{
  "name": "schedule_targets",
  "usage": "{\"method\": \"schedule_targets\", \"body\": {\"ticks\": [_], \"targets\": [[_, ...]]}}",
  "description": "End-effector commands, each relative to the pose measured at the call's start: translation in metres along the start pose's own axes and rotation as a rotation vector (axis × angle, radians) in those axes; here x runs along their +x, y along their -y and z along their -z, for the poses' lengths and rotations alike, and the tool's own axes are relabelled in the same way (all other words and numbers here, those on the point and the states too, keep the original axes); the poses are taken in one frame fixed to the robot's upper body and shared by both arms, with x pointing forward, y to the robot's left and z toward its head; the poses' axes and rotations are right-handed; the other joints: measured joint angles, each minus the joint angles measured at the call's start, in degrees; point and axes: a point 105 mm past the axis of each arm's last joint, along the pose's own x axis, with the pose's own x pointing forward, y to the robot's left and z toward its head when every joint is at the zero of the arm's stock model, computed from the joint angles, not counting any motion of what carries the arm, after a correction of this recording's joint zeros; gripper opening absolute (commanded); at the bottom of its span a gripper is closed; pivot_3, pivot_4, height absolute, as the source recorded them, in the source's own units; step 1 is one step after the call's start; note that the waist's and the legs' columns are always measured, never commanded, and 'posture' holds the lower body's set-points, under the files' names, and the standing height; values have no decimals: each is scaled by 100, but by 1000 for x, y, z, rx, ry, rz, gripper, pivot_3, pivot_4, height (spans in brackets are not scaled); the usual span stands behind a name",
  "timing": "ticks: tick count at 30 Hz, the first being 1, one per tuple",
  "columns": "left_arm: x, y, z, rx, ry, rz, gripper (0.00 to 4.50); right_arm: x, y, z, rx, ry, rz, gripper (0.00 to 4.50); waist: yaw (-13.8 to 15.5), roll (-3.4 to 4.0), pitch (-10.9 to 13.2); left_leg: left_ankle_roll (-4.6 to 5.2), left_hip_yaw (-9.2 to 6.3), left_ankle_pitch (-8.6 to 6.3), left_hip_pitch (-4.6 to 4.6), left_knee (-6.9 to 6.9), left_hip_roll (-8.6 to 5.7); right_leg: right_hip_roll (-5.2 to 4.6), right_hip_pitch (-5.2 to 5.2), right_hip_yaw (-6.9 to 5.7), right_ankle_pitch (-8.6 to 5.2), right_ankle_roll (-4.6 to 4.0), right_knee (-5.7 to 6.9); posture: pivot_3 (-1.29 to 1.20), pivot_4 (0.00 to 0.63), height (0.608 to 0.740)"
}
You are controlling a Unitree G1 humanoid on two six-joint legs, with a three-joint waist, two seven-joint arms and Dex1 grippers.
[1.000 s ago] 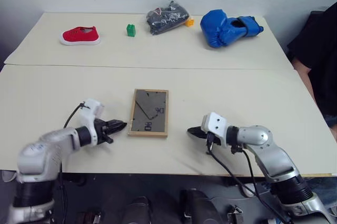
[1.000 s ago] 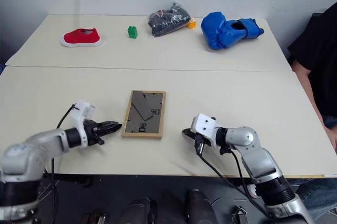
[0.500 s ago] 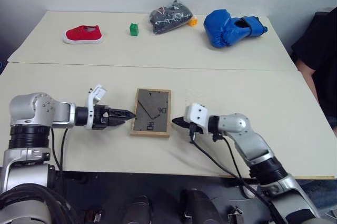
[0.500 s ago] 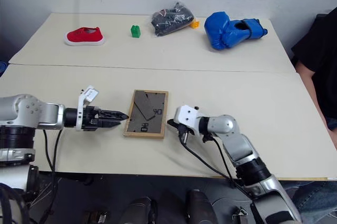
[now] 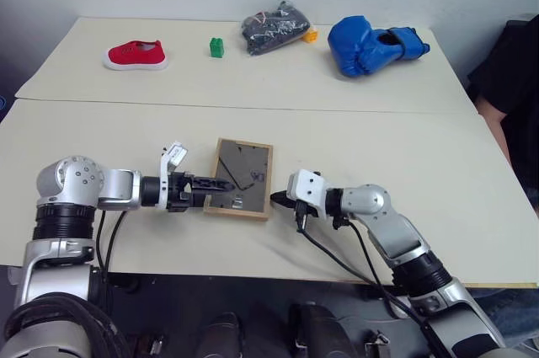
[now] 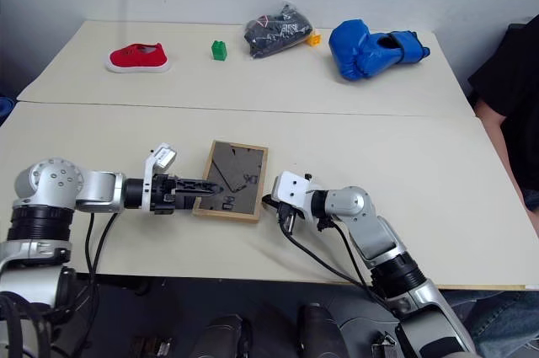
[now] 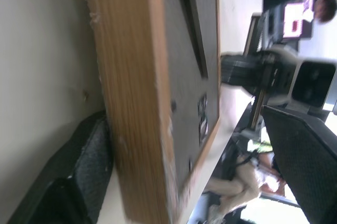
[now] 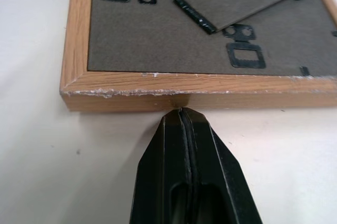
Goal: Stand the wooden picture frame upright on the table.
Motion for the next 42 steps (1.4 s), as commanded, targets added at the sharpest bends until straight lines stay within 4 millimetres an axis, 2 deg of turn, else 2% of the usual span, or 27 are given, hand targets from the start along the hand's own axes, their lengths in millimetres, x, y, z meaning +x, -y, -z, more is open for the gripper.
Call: {"method": "schedule_targets", "body": {"ticks": [1, 3, 7, 8, 10, 12, 14, 16, 18, 21, 26, 27, 34, 39, 42], "targets": [[12, 3, 9, -31, -38, 41, 2959, 1, -5, -12, -48, 32, -25, 0, -4, 0, 0, 0, -1, 0, -1, 1, 0, 0, 0, 0, 0, 0, 1, 0, 150, 740], [16, 8, 14, -17, -65, 71, 2453, 1, -6, -12, -53, 30, -31, 0, -25, 0, 0, -1, -1, 0, -2, 3, 0, 0, -1, -1, 0, 0, 1, 0, 150, 740], [15, 5, 16, -18, -59, 47, 1230, -2, -5, -10, -49, 24, -21, 0, -29, 0, 0, -4, -1, -1, -3, 4, 3, 2, -2, -1, 0, 0, 3, 0, 150, 740], [12, 7, 15, -3, -50, 50, 1065, -7, -2, -8, -41, 22, -11, 0, -29, 0, 0, -4, -1, -1, -2, 7, 4, 2, -2, -1, 0, 0, 3, 0, 150, 740], [4, 13, 12, 48, -1, 62, 1068, -22, 5, -9, -26, 61, 20, 0, -29, 0, 0, -4, -1, -1, -1, 9, 4, 3, -2, 0, 0, 0, 3, 0, 150, 740], [-2, 25, 2, 182, 120, 120, 1067, -41, 15, -14, 50, 132, 57, 166, -31, 0, 0, -5, 0, -2, -2, 7, 4, 4, -2, 0, 0, 0, 3, 0, 150, 740], [-9, 30, -3, 341, 201, 110, 1063, -60, 23, -28, 139, 218, 41, 523, -35, 0, 1, -6, 0, -2, -4, 2, 4, 4, -3, 1, 0, 0, 0, 0, 150, 740], [-10, 34, -5, 567, 250, 101, 1063, -74, 33, -55, 153, 333, 21, 1218, -37, 1, 2, -6, 2, -2, -8, 4, 6, 5, -4, 0, 0, 0, -6, 0, 150, 740], [-5, 34, 3, 696, 215, 88, 1063, -76, 37, -79, 155, 407, -27, 1822, -46, 5, 4, -10, 2, -2, -8, 7, 9, 9, -6, -1, 0, 0, -20, 0, 150, 740], [4, 35, 7, 745, 200, 110, 1063, -68, 39, -104, 136, 462, -90, 2704, -44, 14, 9, -19, 5, 0, -2, 3, 14, 18, -5, 3, -1, -2, -23, 0, 150, 740], [17, 38, 18, 833, 149, 148, 1063, -37, 56, -136, 106, 521, -85, 4278, -42, 14, 9, -13, 7, -1, -11, -12, 15, 16, -14, 4, -1, -3, -16, 0, 150, 740], [19, 38, 19, 848, 146, 153, 1063, -30, 57, -140, 96, 532, -98, 4472, -40, 14, 9, -10, 8, 0, -13, -12, 13, 14, -18, 5, -1, -3, -14, 0, 150, 740], [25, 34, 26, 874, 112, 159, 1063, -6, 55, -145, 60, 548, -150, 4472, -32, 14, 9, 2, 4, -5, -28, 0, 13, 10, -19, 1, 0, 0, -11, 0, 150, 740], [25, 35, 28, 819, 110, 175, 1063, -5, 34, -149, 2, 588, -273, 4472, -40, 14, 9, 7, -2, -8, -38, 10, 13, 9, -21, -4, 1, 2, -12, 0, 150, 740], [21, 38, 28, 760, 111, 203, 1063, -12, 24, -147, -49, 600, -310, 4472, -41, 14, 9, 7, -6, -9, -45, 13, 14, 9, -25, -8, 2, 2, -11, 0, 150, 740]]}}
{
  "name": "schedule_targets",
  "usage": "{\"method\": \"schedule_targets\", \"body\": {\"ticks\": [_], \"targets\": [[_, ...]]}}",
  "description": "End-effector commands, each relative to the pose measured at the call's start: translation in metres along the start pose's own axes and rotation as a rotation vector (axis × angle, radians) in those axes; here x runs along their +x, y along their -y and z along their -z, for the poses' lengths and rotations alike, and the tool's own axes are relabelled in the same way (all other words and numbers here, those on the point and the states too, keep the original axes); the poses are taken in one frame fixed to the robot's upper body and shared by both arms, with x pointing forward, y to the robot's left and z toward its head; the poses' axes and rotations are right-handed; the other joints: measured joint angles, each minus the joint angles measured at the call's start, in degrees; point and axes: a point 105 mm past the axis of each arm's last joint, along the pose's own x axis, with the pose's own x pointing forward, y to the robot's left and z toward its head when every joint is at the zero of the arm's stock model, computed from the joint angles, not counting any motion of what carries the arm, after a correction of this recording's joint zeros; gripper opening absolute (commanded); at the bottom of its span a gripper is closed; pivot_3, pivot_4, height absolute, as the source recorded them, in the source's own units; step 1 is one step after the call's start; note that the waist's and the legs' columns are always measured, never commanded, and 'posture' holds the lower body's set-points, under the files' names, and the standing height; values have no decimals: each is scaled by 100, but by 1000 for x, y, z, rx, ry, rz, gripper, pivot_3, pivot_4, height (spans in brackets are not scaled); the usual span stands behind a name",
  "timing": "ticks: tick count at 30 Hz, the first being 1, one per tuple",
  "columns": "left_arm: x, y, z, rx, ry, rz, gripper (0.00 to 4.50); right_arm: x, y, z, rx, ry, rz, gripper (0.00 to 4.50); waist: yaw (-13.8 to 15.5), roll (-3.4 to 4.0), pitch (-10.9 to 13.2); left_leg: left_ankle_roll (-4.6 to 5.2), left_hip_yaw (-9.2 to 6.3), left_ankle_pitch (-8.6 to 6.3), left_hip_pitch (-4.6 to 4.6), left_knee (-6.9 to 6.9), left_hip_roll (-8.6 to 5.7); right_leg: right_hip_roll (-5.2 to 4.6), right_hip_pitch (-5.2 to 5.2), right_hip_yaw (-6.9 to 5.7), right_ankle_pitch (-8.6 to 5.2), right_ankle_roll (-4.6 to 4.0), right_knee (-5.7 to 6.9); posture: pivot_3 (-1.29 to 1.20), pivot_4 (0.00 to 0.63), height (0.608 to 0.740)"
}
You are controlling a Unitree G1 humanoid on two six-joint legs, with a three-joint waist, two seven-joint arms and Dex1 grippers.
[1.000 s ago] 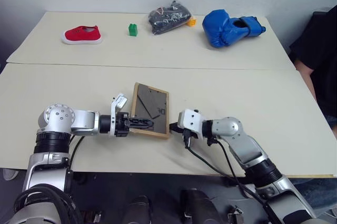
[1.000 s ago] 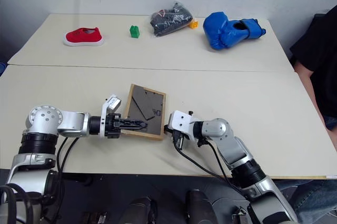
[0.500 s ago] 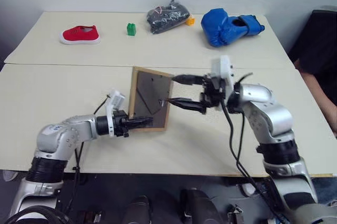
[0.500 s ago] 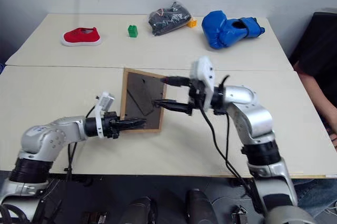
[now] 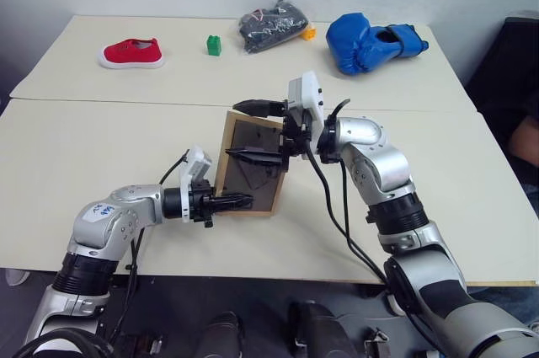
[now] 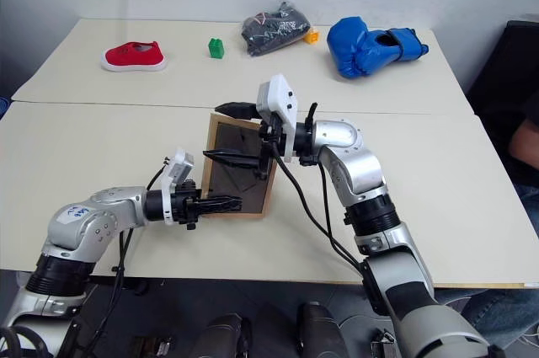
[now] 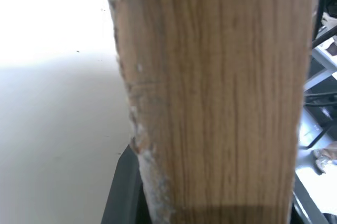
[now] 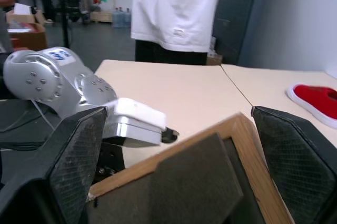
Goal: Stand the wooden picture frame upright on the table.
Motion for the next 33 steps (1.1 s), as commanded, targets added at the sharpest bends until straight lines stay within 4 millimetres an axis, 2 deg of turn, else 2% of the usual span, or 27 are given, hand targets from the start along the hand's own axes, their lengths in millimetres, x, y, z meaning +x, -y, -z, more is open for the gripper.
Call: {"method": "schedule_targets", "body": {"ticks": [1, 7, 14, 16, 19, 23, 26, 28, 31, 33], "targets": [[-2, 10, -4, -46, 15, 48, 1063, -2, -20, -10, -77, 45, -89, 4472, 1, 0, 0, 0, 0, 0, -6, 3, 0, 0, -5, 0, 0, 0, 2, 0, 150, 740], [-4, 10, -5, -60, 22, 48, 1063, -10, -31, -3, -88, -10, -129, 4472, -1, 0, 0, -1, -5, -1, -20, 20, 0, 0, -13, -4, 0, 0, 10, 0, 150, 740], [-14, 22, -25, -273, 85, 150, 1063, -34, -42, -11, -126, -24, -140, 4472, 10, 0, 0, 1, -8, -3, -26, 23, 0, 0, -14, -5, 0, 1, 8, 0, 150, 740], [-17, 21, -34, -365, 137, 175, 1063, -38, -36, -16, -180, -2, -88, 4472, 12, 0, 0, 1, -10, -3, -25, 23, 0, 0, -13, -6, 0, 1, 8, 0, 150, 740], [-20, 24, -36, -471, 123, 221, 1063, -53, -11, -34, -312, 94, 125, 4472, 12, -1, 0, 1, -11, -3, -26, 28, -1, 0, -13, -7, 0, 1, 13, 0, 150, 740], [-26, 27, -37, -583, 64, 265, 1063, -84, 1, -19, -377, 21, 233, 4472, 5, -1, 0, -1, -8, -3, -24, 29, -1, 2, -14, -8, 1, 1, 14, 0, 150, 740], [-30, 26, -42, -640, 36, 279, 1063, -96, -5, -1, -441, -73, 203, 4472, 5, -1, 0, -1, -8, -3, -24, 28, -3, 0, -13, -5, 1, 2, 12, 0, 150, 740], [-32, 26, -47, -688, 4, 300, 1063, -98, -9, 6, -556, -123, 164, 4472, 5, -1, 0, -1, -9, -3, -24, 30, -2, 1, -13, -5, 1, 2, 13, 0, 150, 740], [-30, 26, -58, -786, 10, 364, 1063, -93, -4, 7, -883, -200, 142, 4472, -16, -1, 0, -2, -8, -3, -22, 34, -2, 0, -14, -1, 1, 2, 17, 0, 150, 740], [-27, 26, -60, -823, 6, 372, 1063, -89, -1, 12, -967, -215, 128, 4472, -27, -1, 0, -5, -7, -2, -20, 35, -2, 1, -14, -2, 1, 2, 18, 0, 150, 740]]}}
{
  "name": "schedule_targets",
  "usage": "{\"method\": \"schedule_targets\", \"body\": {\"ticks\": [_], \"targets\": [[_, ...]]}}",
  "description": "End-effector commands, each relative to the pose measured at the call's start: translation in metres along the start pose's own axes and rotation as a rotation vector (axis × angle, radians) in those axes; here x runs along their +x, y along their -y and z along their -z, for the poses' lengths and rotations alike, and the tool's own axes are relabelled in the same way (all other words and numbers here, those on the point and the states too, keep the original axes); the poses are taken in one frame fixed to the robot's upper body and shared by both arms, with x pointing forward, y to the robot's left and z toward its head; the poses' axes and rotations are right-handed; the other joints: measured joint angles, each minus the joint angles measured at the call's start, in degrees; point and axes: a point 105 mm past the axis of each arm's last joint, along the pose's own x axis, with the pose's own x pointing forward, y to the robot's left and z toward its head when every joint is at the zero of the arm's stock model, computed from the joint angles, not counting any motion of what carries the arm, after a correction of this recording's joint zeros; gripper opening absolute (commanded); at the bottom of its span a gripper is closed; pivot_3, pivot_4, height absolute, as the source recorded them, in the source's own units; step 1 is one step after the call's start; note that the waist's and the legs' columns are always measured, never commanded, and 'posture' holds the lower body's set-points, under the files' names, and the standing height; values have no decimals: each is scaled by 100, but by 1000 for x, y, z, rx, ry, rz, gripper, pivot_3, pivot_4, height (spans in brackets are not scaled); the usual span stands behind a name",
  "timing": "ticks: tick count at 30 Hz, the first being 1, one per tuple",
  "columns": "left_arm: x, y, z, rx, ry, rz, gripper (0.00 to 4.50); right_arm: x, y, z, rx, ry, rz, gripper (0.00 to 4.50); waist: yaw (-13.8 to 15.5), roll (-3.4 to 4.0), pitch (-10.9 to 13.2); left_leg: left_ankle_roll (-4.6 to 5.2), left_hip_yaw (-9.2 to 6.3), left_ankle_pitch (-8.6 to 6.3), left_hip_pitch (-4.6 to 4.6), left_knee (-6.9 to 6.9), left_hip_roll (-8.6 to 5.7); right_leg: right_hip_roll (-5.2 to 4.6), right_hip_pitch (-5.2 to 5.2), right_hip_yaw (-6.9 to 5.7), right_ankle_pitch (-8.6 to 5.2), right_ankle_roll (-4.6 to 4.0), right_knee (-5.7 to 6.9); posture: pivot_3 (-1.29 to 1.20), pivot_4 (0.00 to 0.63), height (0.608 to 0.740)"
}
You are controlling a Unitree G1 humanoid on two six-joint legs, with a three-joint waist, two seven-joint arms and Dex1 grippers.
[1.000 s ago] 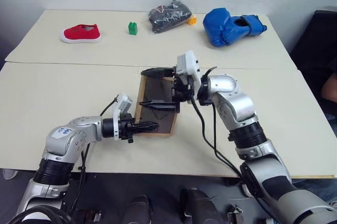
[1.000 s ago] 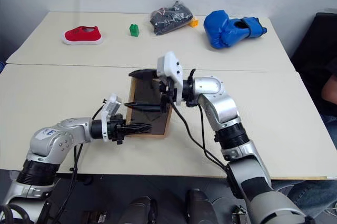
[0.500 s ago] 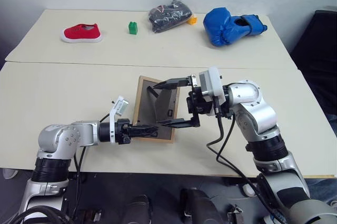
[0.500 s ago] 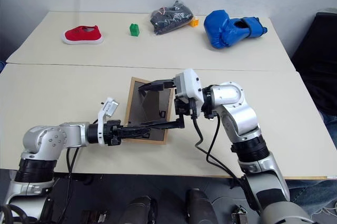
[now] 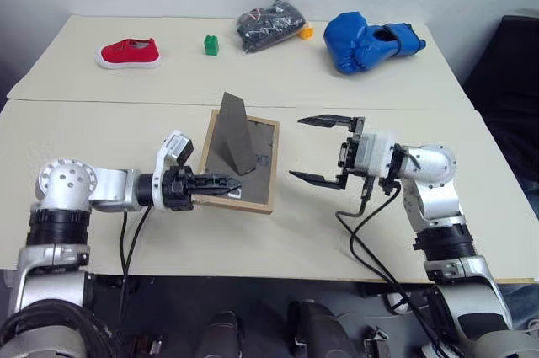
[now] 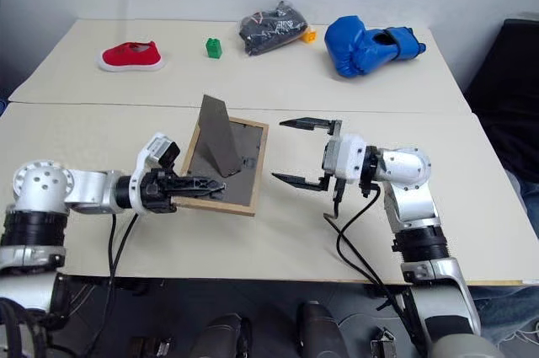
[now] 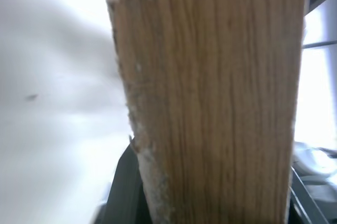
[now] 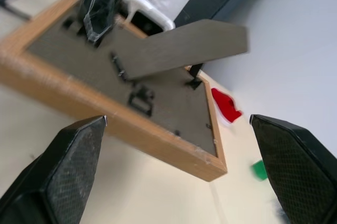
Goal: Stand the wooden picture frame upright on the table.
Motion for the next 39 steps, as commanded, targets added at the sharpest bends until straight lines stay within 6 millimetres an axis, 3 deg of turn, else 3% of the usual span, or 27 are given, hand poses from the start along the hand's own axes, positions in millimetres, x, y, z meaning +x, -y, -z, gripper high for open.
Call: {"method": "schedule_targets", "body": {"ticks": [1, 11, 14, 21, 26, 30, 34, 39], "targets": [[6, 14, -3, -42, -14, 78, 1063, 7, 1, 0, -218, 5, 4, 4472, -11, 0, 0, -1, 0, 1, 1, -1, 0, 0, 0, 0, 0, 0, 1, 0, 150, 740], [16, 12, 8, -93, -67, 96, 1063, 41, -8, 26, -314, -61, 41, 4472, -71, 0, 0, -7, -1, 5, -1, 7, 1, 2, -3, 0, 0, -1, 8, 0, 150, 740], [15, 12, 7, -92, -64, 91, 1063, 43, -8, 29, -314, -59, 76, 3899, -95, 0, 0, -7, -1, 5, -2, 7, -1, 3, -3, 0, 0, -1, 7, 0, 150, 740], [11, 12, 5, -86, -33, 91, 1063, 38, -5, 28, -359, -52, 116, 1646, -129, 0, 0, -9, 0, 7, -3, 8, 0, 5, -4, 0, 0, 0, 9, 0, 150, 740], [22, 12, -3, 31, 66, 58, 1063, 37, -3, 28, -360, -46, 136, 1506, -129, 0, 0, -10, 0, 7, -2, 7, 1, 5, -4, 3, 0, -1, 10, 0, 150, 740], [20, 25, 0, 122, 70, 62, 2304, 36, -1, 24, -366, -28, 150, 1413, -128, -1, 0, -10, -1, 7, -5, 10, 3, 5, -4, 2, 0, 0, 8, 0, 150, 740], [-7, 42, -7, 238, 163, -12, 3271, 33, 1, 22, -367, -20, 161, 1290, -186, -1, 0, -11, 1, 7, -1, 6, 5, 8, -4, 6, 0, 0, 9, 0, 150, 740], [-41, 57, -14, 428, 281, -112, 3307, 29, 0, 21, -349, -17, 174, 1275, -218, 0, 0, -15, 0, 10, -3, 1, 6, 10, -8, 7, -1, -1, 8, 0, 150, 740]]}}
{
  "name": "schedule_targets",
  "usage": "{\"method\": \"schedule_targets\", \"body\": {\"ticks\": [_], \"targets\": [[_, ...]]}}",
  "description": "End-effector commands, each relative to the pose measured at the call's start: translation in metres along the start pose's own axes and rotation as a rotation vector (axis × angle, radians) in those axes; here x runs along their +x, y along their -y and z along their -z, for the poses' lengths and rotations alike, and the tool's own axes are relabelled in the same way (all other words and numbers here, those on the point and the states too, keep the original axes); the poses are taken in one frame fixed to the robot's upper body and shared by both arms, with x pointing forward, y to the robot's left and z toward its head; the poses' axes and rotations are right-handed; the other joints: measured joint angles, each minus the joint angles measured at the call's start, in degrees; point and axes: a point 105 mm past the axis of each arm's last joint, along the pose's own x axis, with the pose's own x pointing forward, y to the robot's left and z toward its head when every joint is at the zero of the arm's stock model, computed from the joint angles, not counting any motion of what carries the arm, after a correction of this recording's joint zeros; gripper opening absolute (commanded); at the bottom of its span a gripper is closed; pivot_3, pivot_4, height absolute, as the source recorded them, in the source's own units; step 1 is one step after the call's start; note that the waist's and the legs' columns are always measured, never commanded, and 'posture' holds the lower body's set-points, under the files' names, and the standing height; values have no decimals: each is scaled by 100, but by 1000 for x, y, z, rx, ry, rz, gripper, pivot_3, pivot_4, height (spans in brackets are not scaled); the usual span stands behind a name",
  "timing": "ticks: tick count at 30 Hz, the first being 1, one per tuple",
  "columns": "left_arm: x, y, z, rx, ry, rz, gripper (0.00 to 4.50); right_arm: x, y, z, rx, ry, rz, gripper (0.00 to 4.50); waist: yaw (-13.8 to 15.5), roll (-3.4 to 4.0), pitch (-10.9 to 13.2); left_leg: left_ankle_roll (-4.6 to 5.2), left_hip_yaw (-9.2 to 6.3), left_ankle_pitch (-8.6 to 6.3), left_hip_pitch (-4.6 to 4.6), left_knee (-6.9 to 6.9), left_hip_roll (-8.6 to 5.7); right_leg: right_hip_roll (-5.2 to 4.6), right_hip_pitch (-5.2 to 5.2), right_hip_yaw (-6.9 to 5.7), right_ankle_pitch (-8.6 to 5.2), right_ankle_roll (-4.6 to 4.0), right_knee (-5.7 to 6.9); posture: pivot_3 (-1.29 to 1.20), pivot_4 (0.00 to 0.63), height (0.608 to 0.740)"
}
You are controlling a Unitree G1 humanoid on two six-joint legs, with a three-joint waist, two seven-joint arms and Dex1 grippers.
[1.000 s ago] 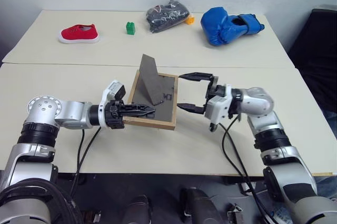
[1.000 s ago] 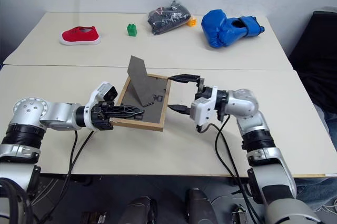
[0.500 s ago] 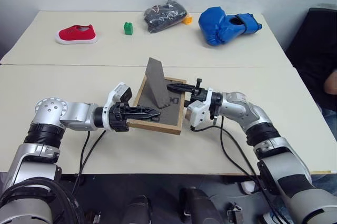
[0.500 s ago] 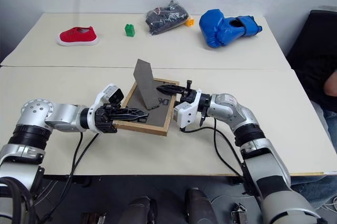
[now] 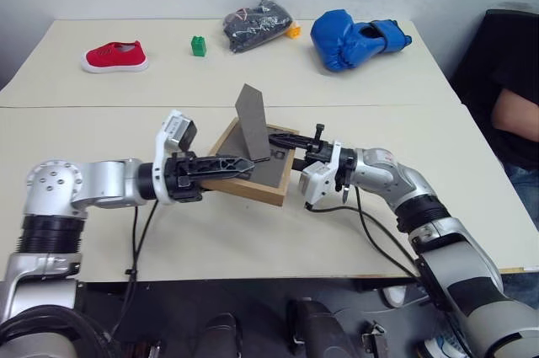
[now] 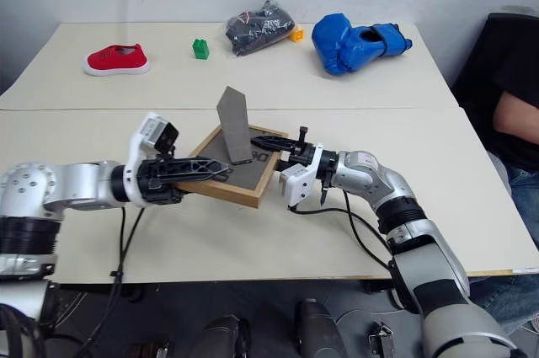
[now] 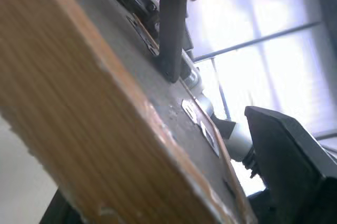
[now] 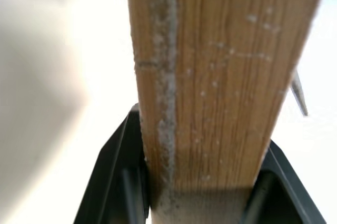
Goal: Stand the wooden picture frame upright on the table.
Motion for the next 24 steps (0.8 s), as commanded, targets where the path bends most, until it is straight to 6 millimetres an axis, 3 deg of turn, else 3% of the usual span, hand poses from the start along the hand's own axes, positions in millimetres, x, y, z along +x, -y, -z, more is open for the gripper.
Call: {"method": "schedule_targets", "body": {"ticks": [1, 5, 10, 12, 15, 17, 20, 24], "targets": [[-49, 13, -39, 230, 259, -129, 3307, -20, 16, 7, 8, -44, 74, 1275, 1, 0, 0, 0, 0, 0, 0, 0, 0, 0, 0, 0, 0, 0, 0, 0, 150, 740], [-77, 4, -47, 501, 290, -280, 3307, -30, 20, 3, -20, -38, 64, 1275, 6, 3, 2, 0, 4, 0, 0, -1, -3, 3, 0, -1, -1, -2, -1, 0, 150, 740], [-85, -2, -43, 474, 297, -275, 3307, -39, 21, 8, -7, -77, 69, 1276, 80, 3, 2, 1, 10, 0, 0, 0, -2, 3, -1, 5, -1, -3, 0, 0, 150, 740], [-82, 0, -37, 395, 268, -234, 3307, -40, 22, 8, -11, -78, 71, 1276, 98, 3, 2, 3, 10, -2, 0, 1, -2, 2, -1, 6, -1, -3, 0, 0, 150, 740], [-81, -12, -21, 28, 158, -221, 3307, -37, 24, 1, -50, -40, 70, 1275, 108, 1, 3, 4, 8, -2, -3, 2, 0, 2, -3, 5, -1, -3, 2, 0, 150, 740], [-77, -16, -12, -108, 97, -196, 3690, -34, 27, -5, -77, -7, 71, 1273, 106, 1, 3, 5, 8, -2, 0, 3, -3, 1, -4, 7, -1, -2, 8, 0, 150, 740], [-71, -25, -13, -221, 90, -169, 4439, -32, 29, -10, -101, 28, 73, 1273, 138, 8, 7, 20, 8, -7, -1, -3, -18, -11, -8, 10, -2, -1, 7, 0, 150, 740], [-62, -27, -5, -265, 35, -160, 4500, -29, 30, -11, -105, 41, 75, 1273, 43, 6, 7, 14, 23, -4, -5, 3, -7, 0, -21, 23, -1, 0, 15, 0, 150, 740]]}}
